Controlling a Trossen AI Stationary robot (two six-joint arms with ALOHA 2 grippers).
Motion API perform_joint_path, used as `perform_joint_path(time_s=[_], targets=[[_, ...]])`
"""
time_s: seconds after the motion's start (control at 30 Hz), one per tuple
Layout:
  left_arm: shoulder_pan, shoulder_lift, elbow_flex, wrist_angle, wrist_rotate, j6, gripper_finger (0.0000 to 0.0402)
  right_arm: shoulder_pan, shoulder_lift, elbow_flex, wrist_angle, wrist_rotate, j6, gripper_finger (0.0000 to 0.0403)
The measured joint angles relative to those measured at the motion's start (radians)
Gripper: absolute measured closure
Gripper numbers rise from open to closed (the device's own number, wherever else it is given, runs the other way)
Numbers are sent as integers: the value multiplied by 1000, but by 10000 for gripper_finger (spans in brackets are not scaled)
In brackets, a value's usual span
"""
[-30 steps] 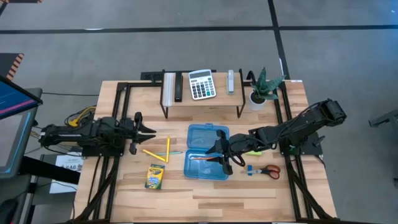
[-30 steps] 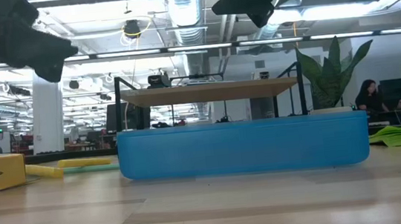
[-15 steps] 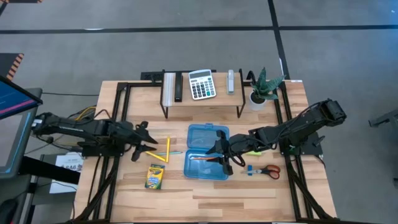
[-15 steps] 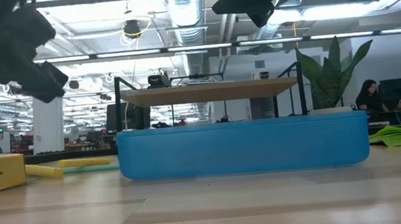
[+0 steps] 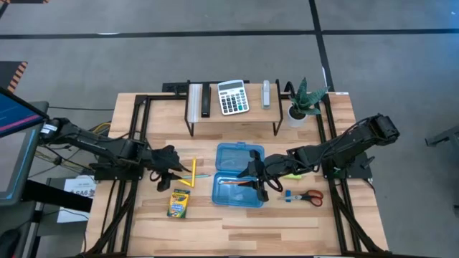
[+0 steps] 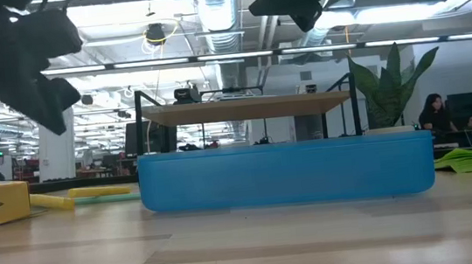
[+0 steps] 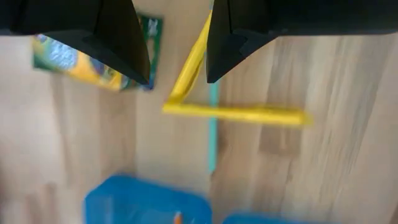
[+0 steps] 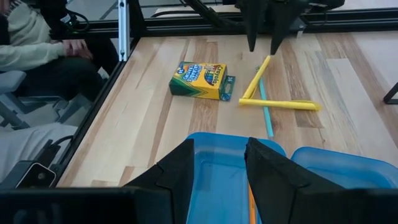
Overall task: Pack school essentials
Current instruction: Put the left yellow pen into the supply box
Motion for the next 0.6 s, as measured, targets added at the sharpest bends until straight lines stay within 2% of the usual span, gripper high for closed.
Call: perform_joint_path(time_s=[0.13,0.6], targets=[[-6,83,34,-122,-14,-64,257,7,0,0,0,-1,0,239],[-16,279,25,-108,37,-62,257,8,0,0,-2,-3,0,240]])
